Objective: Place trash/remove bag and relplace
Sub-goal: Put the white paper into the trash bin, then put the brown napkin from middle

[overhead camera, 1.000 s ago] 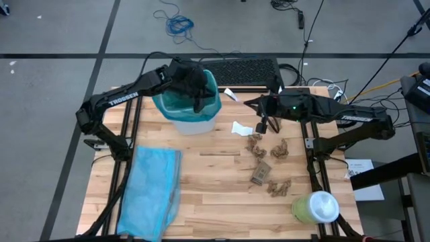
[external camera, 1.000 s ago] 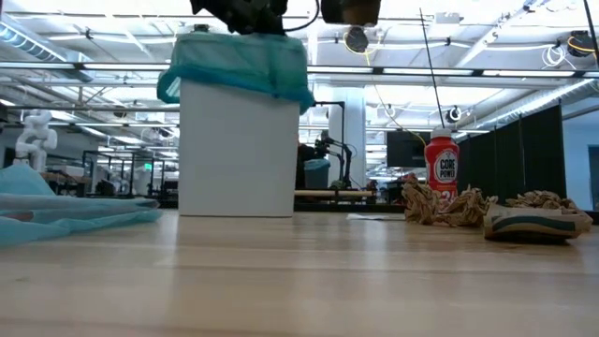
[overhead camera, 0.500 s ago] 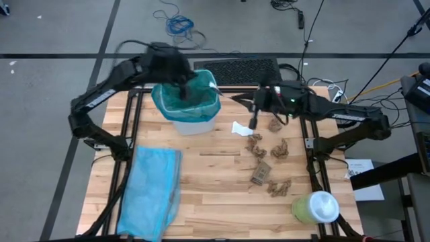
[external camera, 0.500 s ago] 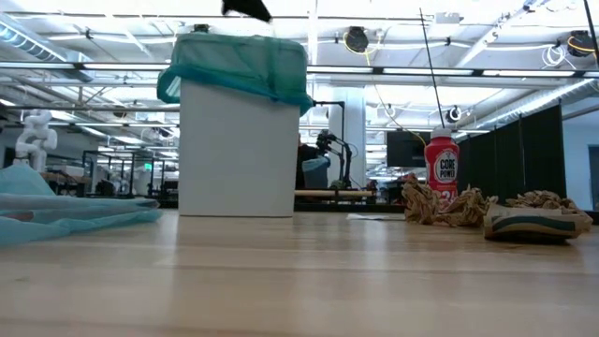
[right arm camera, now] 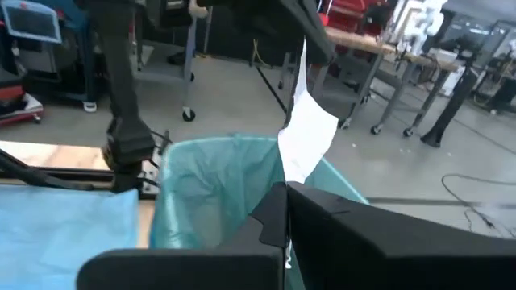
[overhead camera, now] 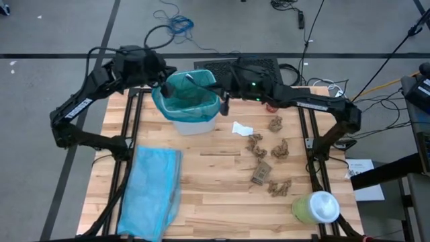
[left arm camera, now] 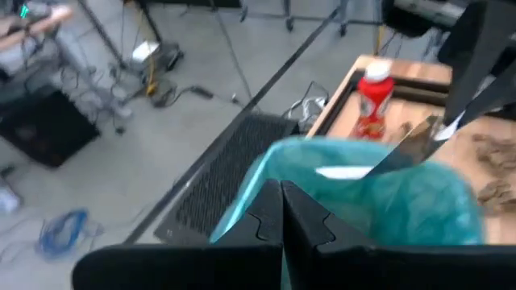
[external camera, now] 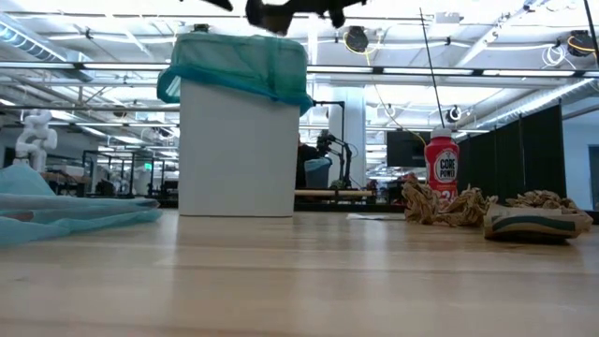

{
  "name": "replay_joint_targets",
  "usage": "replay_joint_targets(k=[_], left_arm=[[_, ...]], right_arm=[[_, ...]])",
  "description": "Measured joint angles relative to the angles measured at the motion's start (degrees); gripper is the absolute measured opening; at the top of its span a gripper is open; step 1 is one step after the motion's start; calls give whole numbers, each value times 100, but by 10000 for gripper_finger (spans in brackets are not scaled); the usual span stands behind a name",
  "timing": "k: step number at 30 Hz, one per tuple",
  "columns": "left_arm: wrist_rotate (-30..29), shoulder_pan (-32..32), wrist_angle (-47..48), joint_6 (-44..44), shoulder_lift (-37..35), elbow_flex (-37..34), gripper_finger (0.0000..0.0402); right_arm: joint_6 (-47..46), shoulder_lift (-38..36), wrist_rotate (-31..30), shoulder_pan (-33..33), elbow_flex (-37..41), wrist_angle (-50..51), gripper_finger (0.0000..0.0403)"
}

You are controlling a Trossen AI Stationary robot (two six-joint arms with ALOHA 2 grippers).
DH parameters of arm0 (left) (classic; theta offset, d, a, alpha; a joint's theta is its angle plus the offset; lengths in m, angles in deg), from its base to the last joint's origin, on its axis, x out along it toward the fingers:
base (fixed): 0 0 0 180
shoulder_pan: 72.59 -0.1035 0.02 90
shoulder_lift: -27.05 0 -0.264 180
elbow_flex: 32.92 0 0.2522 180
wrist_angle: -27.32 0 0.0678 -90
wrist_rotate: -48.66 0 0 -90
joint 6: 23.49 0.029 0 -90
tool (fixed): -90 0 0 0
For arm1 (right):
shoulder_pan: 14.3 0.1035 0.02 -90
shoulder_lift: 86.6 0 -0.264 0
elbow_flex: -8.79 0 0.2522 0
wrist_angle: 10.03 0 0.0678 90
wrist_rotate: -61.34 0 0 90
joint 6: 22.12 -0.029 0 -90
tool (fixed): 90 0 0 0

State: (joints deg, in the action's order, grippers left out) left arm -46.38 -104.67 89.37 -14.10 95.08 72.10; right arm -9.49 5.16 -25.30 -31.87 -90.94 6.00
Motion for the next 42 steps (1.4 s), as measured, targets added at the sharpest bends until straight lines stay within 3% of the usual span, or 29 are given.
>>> replay_joint_targets(k=[6,13,16,19,28,32,36,42], left_arm=[[295,-224,-791,-270,-571,-1367,0],[1218,-397,-2767,-643,-1376,-2705,0],[1372,-397,-3132,-760,-1575,-2942,0],[1405,-391,-3177,-759,-1641,-2954,0],[1641,-391,-3184,-714,-1778,-2954,0],[1657,-388,-3199,-717,-1855,-2954,0],[1705,-385,-3162,-717,-1890,-2952,0],[1754,-376,-3069,-720,-1878,-2952,0]], right_arm=[[131,507,-1,-1,-518,747,12],[21,600,-3,4,-787,948,104],[38,520,-22,4,-979,1474,150],[139,267,-19,47,-1383,2776,173],[-581,-706,-88,735,-1452,5393,156],[-1344,-946,-629,1128,-889,5836,153],[-2355,-1206,-1079,1408,244,5877,153],[-3590,-1534,-1143,1582,2224,4758,153]])
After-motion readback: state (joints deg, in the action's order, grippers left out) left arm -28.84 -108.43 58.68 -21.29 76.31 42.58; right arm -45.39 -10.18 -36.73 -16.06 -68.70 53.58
